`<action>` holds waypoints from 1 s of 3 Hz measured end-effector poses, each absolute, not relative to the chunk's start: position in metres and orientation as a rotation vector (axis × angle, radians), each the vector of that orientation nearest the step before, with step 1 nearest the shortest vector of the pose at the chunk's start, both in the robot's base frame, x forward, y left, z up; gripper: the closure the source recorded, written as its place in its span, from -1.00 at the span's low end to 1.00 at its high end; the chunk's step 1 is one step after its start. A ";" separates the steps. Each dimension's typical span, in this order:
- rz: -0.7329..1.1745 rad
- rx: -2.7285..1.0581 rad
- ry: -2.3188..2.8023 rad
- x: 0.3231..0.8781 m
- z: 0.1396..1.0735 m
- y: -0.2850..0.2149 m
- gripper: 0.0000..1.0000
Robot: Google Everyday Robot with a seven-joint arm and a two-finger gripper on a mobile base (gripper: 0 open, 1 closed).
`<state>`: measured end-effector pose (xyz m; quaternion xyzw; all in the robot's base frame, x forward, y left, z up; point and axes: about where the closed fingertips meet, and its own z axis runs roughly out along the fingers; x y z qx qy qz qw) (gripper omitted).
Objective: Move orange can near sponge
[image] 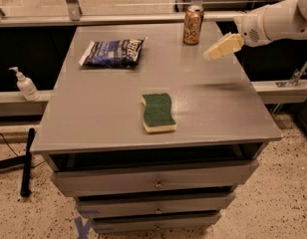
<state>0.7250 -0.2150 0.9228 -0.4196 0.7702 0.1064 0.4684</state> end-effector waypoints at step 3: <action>0.313 -0.833 1.741 0.807 0.898 -0.183 -1.00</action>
Offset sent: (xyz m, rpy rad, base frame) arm 0.0897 0.0319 -0.0256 0.2360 -0.1750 -0.0919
